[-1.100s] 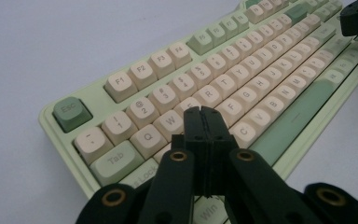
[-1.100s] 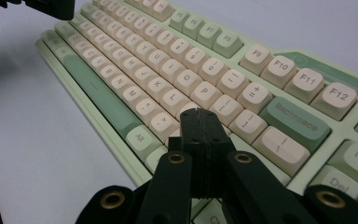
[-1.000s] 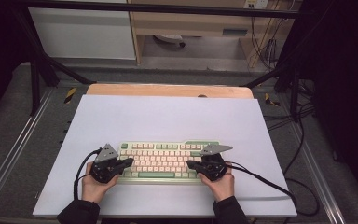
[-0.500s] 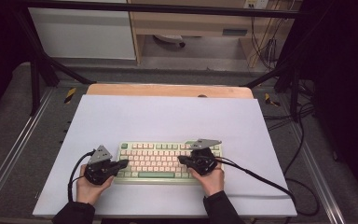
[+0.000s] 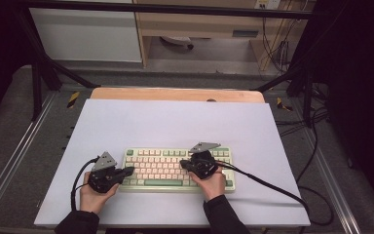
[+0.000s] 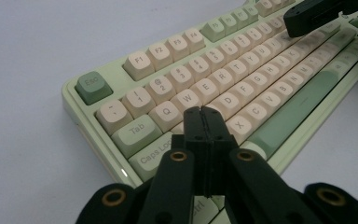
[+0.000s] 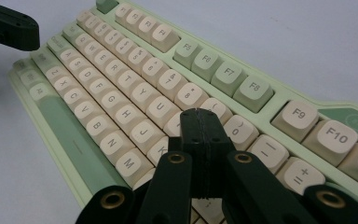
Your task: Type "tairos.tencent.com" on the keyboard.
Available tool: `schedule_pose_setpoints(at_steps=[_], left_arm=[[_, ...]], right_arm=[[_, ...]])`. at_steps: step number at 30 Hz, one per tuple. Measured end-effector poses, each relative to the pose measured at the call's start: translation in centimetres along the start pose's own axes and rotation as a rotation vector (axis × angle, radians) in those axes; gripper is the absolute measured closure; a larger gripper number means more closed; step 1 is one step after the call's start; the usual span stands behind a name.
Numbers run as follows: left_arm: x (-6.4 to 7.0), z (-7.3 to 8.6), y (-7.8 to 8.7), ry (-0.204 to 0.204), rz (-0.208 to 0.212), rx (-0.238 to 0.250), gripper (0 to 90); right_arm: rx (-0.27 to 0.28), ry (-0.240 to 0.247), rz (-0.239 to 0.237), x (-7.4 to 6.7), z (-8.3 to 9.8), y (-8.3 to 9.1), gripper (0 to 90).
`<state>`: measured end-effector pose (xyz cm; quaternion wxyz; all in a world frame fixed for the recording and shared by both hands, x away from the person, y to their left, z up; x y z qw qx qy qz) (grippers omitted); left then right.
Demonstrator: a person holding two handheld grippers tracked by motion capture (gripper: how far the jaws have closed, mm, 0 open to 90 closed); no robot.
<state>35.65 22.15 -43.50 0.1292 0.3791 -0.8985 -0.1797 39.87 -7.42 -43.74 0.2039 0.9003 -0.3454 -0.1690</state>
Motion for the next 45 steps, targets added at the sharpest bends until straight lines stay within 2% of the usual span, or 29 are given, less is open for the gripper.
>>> schedule_pose_setpoints(at_steps=[19, 29, 34, 45], left_arm=[[0.0, 0.0, 0.0, -0.001, 0.002, -0.002, 90.0], [0.0, 0.0, 0.0, -0.003, 0.002, 0.001, 90.0], [0.0, -0.1, 0.0, -0.004, 0.001, 0.001, 90.0], [0.1, -0.2, 0.0, -0.005, -0.001, 0.003, 90.0]], right_arm=[[-0.014, 0.005, 0.012, 0.1, 0.4, -0.5, 90.0], [0.012, 0.035, -0.008, -0.4, -0.3, 1.2, 90.0], [0.007, 0.052, -0.009, -0.5, -0.6, 2.2, 90.0], [0.012, 0.036, -0.019, 0.0, 0.1, 3.9, 90.0]])
Point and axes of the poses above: each handheld gripper's, and its own axes: y roughly backward along the jaws, z roughly out of its underside, x roughly to its right, the point moved 2 cm from there along -y, roughly forward along the jaws, and after that the axes turned 11 degrees about x, right-handed, at the moved point
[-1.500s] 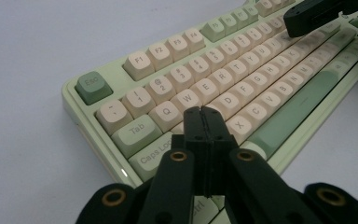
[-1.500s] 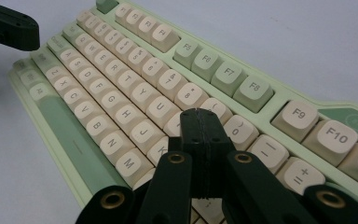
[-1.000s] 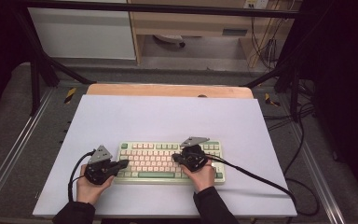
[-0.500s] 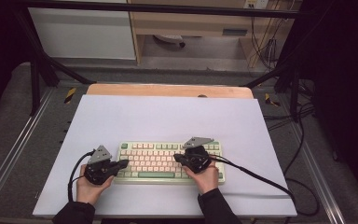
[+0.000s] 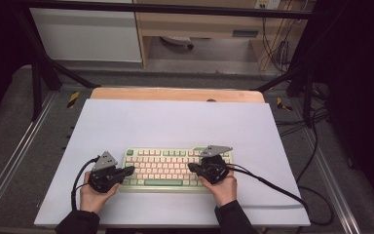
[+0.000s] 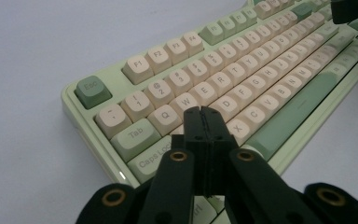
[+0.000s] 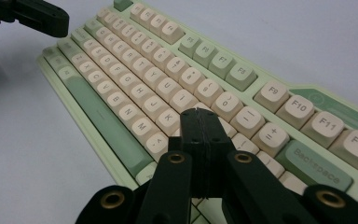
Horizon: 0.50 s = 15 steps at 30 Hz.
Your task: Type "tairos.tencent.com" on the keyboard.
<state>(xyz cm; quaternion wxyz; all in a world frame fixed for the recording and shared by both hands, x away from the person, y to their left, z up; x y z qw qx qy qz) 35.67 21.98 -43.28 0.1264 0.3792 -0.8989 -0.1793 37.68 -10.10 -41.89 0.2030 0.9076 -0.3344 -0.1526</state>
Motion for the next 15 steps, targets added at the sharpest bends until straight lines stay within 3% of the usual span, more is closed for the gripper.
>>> schedule_pose_setpoints(at_steps=[15], left_arm=[[0.5, -0.5, -0.6, -0.004, 0.002, 0.004, 90.0]], right_arm=[[-0.005, -0.020, 0.012, 0.8, 1.6, 1.5, 90.0]])
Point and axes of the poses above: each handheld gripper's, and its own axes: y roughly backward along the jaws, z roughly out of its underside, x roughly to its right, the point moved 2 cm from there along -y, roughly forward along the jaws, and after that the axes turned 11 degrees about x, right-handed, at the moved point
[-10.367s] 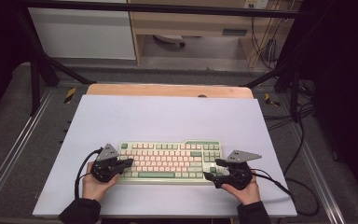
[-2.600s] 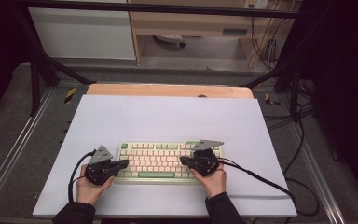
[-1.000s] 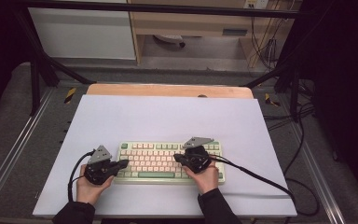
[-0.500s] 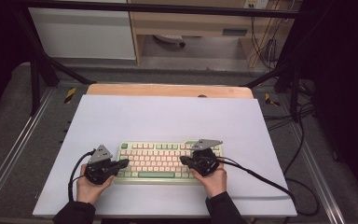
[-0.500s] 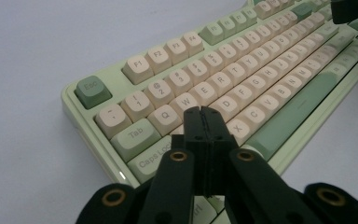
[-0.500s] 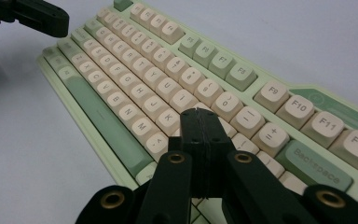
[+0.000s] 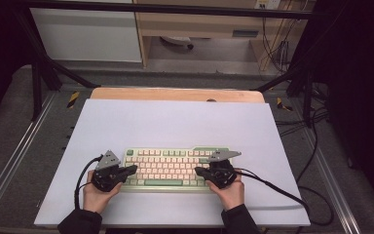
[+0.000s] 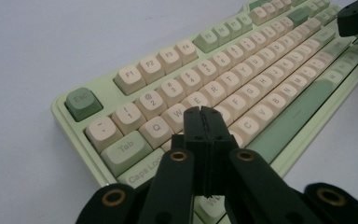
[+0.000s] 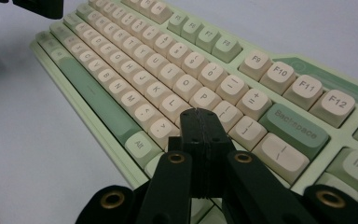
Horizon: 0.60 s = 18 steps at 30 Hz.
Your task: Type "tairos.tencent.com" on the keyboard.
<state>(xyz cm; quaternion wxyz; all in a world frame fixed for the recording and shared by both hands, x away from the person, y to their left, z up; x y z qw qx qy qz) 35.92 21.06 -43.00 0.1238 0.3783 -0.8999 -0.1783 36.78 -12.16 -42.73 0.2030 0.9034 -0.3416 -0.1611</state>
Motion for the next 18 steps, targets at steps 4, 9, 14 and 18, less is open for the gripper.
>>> schedule_pose_setpoints(at_steps=[4, 9, 14, 18], left_arm=[[0.2, -0.2, -0.4, -0.005, 0.001, -0.004, 90.0], [0.4, -0.3, -1.0, -0.011, 0.004, -0.010, 90.0], [0.3, -0.4, -1.3, -0.011, 0.000, -0.014, 90.0], [0.3, -0.4, -1.7, -0.013, -0.003, -0.020, 90.0]], right_arm=[[-0.002, -0.002, 0.000, 0.1, 0.4, 0.2, 90.0], [0.008, -0.005, 0.003, 0.2, 0.4, 0.6, 90.0], [0.005, -0.002, 0.004, 0.2, 0.6, 0.7, 90.0], [0.002, -0.002, 0.009, 0.3, 0.7, 0.7, 90.0]])
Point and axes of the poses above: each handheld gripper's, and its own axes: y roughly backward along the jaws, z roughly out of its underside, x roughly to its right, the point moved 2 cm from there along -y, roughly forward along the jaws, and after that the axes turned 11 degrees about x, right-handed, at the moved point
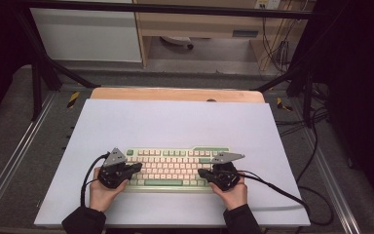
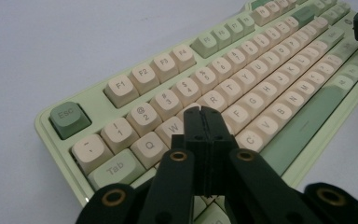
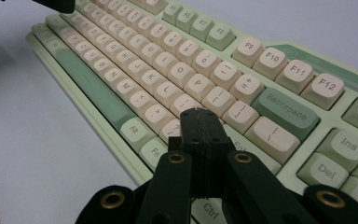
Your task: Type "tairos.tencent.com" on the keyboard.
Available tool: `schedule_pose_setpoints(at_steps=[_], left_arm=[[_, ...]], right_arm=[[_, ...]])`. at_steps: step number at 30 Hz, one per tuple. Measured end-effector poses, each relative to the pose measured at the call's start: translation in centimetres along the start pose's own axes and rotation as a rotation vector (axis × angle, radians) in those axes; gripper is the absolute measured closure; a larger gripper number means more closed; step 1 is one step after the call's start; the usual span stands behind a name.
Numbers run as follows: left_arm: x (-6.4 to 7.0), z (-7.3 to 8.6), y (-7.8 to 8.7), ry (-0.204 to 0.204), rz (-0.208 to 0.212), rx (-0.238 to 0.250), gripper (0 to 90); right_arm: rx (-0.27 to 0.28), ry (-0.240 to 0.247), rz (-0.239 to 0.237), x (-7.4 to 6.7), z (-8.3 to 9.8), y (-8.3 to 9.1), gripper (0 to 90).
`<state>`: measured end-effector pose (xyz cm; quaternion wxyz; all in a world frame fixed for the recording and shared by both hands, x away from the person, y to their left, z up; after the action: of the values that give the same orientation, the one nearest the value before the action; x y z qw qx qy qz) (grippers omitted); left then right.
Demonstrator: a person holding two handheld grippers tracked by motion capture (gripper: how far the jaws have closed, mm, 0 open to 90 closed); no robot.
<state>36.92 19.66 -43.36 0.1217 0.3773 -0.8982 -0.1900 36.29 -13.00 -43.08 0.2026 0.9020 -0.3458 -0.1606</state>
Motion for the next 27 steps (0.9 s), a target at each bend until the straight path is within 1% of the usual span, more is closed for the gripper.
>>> schedule_pose_setpoints(at_steps=[3, 8, 14, 23, 27], left_arm=[[0.1, 0.0, -0.4, 0.001, 0.000, -0.006, 90.0], [0.4, 0.2, -0.9, -0.014, 0.003, -0.021, 90.0], [0.4, 0.4, -1.2, -0.015, 0.000, -0.033, 90.0], [0.4, 0.6, -1.2, -0.019, 0.001, -0.032, 90.0], [0.4, 0.8, -1.4, -0.022, 0.000, -0.041, 90.0]], right_arm=[[-0.004, 0.000, 0.000, 0.0, 0.1, 0.0, 90.0], [-0.005, -0.005, -0.002, 0.0, 0.1, 0.0, 90.0], [-0.006, 0.002, -0.003, 0.0, 0.2, -0.1, 90.0], [-0.011, -0.005, -0.008, 0.0, 0.2, -0.1, 90.0], [-0.011, -0.005, -0.008, 0.0, 0.2, -0.1, 90.0]])
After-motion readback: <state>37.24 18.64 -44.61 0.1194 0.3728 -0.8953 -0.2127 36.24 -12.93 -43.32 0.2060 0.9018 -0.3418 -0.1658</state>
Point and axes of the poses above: each handheld gripper's, and its own axes: y roughly backward along the jaws, z roughly out of its underside, x roughly to its right, the point moved 2 cm from there along -y, roughly forward along the jaws, and after that the axes turned 11 degrees about x, right-handed, at the moved point
